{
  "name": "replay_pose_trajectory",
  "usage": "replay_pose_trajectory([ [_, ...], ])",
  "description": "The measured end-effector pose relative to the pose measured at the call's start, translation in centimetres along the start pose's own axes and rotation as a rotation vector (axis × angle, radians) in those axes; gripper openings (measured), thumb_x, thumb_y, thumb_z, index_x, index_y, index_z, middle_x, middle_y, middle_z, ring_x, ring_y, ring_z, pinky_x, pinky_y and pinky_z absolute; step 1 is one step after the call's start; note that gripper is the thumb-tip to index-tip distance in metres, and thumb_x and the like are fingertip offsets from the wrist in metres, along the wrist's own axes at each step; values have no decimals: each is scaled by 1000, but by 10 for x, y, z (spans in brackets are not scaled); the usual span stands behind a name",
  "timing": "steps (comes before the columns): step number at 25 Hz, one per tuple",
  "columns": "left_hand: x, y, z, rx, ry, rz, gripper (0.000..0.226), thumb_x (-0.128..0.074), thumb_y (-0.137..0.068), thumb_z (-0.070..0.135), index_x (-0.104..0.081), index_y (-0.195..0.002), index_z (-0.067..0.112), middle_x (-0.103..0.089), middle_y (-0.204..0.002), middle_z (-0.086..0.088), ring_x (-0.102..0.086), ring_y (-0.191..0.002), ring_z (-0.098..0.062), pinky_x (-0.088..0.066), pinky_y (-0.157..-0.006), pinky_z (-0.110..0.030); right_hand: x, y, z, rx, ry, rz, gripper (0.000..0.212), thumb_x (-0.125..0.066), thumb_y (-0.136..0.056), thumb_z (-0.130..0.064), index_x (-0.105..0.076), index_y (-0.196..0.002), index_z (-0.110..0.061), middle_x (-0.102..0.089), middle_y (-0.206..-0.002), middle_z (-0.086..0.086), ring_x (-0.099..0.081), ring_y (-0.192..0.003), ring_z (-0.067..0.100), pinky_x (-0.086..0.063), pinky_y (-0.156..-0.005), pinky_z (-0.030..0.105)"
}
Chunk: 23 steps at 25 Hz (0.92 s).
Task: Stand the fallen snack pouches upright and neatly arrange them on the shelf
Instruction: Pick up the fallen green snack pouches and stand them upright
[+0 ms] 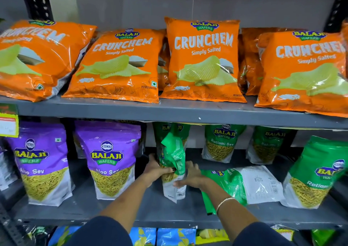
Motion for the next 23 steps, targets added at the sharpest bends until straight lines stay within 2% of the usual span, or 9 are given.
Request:
replay_pose_trajectory([
  [4, 10, -7, 6, -35, -75, -281, 71, -78, -63, 4, -48, -127, 5, -59, -114, -8, -52, -107, -16, -41, -87, -22, 8, -10, 9, 29, -301, 130, 95, -85, -39, -21, -49, -125, -4, -59, -126, 17, -54, -120, 29, -44, -105, 44],
  [6, 20, -15, 5, -38, -83, -262, 50, -78, -61, 8, -60, -108, 6, -62, -103, -8, -52, -102, -17, -44, -77, -16, 19, -14, 17, 30, -440, 84, 86, -83, -46, 0, -48, -125, 1, -62, -123, 16, -59, -114, 28, -51, -97, 40],
  [8, 24, -18, 2, -40, -83, -230, 33, -76, -67, 2, -56, -92, 12, -60, -98, -6, -52, -102, -19, -45, -74, -14, 27, -11, 16, 50, -504, 4, 73, -72, -60, 18, -44, -127, 5, -59, -126, 19, -58, -115, 31, -50, -93, 35],
  [11, 21, -21, -2, 23, -15, -241, 85, -81, -57, 11, -33, -128, 7, -53, -131, -15, -49, -125, -28, -44, -104, -38, 29, -10, 18, 48, -538, -55, 68, -65, -68, 21, -41, -131, 7, -56, -129, 24, -55, -120, 33, -47, -96, 37],
  [14, 14, -18, 1, 14, -237, -181, 125, -83, -41, 37, -17, -145, 15, -30, -151, -17, -29, -139, -29, -28, -116, -42, 36, -7, 18, -6, -511, -79, 55, -60, -76, 16, -45, -128, 2, -59, -118, 15, -54, -108, 24, -49, -72, 22],
  [16, 10, -15, 6, -24, -224, -131, 118, -86, -42, 33, -24, -140, 10, -35, -146, -17, -36, -132, -24, -33, -110, -34, 40, -7, 18, -32, -495, -65, 50, -57, -80, 15, -46, -127, 2, -58, -110, 13, -51, -104, 22, -44, -69, 19],
  [18, 4, -13, 8, -44, -109, -136, 97, -85, -58, 11, -25, -133, 4, -46, -138, -15, -45, -122, -20, -38, -98, -28, 39, -6, 17, -36, -459, -41, 46, -54, -81, 15, -46, -125, 4, -60, -99, 8, -49, -102, 21, -42, -68, 18],
  [20, 0, -8, 8, -19, -116, -123, 92, -82, -64, 6, -19, -133, 2, -45, -138, -14, -44, -128, -25, -39, -100, -31, 38, -6, 20, -20, -412, 3, 48, -56, -80, 16, -46, -126, 7, -61, -91, 1, -50, -102, 22, -43, -67, 19],
  [23, 4, -2, 2, 221, -291, -241, 80, -75, -74, 19, -22, -132, 4, -43, -127, -6, -46, -123, -26, -46, -92, -37, 54, 0, 29, -35, -316, 56, 56, -55, -76, 21, -43, -129, 8, -59, -114, 20, -53, -113, 31, -53, -78, 30],
])
Point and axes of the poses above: each hand's wrist, its own y-axis away from the middle knuckle, its own x-axis out of the back of the hand, z = x × y, the point moved 1 cm from there along -y, towards the middle knuckle
